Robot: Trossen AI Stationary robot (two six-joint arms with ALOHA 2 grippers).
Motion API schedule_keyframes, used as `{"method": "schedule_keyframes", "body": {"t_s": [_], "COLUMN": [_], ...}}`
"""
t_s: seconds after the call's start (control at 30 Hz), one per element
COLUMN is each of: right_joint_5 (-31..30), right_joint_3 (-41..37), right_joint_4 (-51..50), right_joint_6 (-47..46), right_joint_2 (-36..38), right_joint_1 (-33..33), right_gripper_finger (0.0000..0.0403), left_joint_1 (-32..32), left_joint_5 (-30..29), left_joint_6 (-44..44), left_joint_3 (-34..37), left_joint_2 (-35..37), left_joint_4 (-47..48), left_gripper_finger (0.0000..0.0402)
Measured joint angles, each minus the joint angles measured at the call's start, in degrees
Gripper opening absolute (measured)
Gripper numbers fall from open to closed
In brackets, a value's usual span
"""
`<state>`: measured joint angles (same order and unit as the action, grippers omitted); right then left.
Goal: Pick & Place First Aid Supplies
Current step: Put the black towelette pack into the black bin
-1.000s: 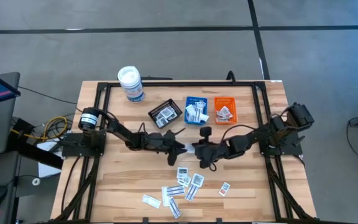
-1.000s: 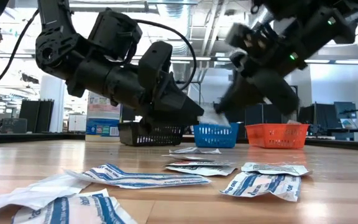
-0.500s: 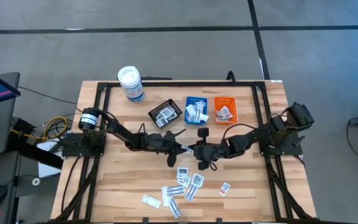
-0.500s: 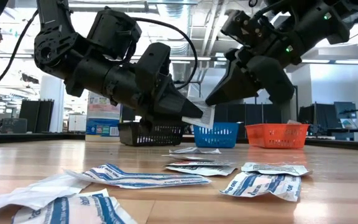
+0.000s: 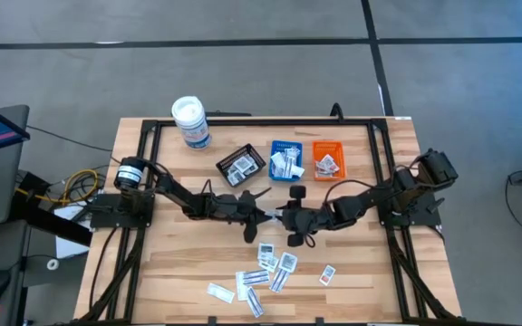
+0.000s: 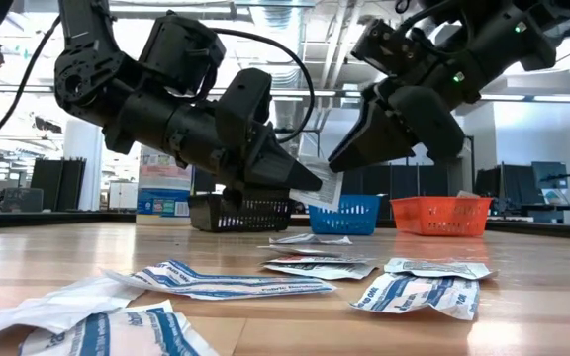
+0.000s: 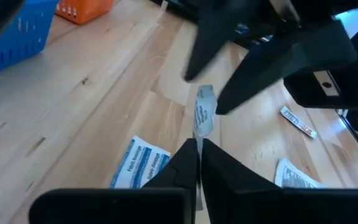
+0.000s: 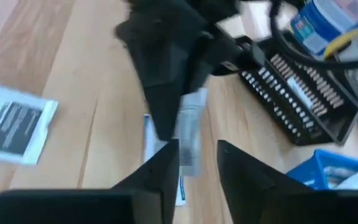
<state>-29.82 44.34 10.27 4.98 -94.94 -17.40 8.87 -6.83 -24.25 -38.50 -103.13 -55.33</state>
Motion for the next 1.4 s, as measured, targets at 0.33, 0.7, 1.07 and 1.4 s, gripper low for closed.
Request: {"method": "schedule_keyframes", "body": {"t_s": [0.33,0.7,1.07,1.4], "right_joint_5": [18.29,20.96,23.25,20.5], "right_joint_3": [0.0,0.0,0.09,0.04], "right_joint_4": [0.04,0.47,0.08,-0.57], "right_joint_6": [-15.72,-17.06,-15.07,-15.42], "right_joint_2": [0.0,0.0,0.0,0.0], "right_joint_1": [4.56,7.19,6.92,6.88], "right_gripper_finger": [0.0146,0.0079,0.0004,0.0082], "left_joint_1": [1.16,1.12,1.21,1.11], "left_joint_5": [-0.07,-1.7,-1.29,-1.88], "left_joint_6": [6.57,7.74,7.74,7.74], "left_joint_3": [-0.02,-0.02,-0.02,-0.02], "left_joint_2": [0.0,0.0,0.0,0.0], "left_joint_4": [-0.15,-0.24,-0.03,-0.02], "left_gripper_finger": [0.0007,0.0009,0.0012,0.0012]}}
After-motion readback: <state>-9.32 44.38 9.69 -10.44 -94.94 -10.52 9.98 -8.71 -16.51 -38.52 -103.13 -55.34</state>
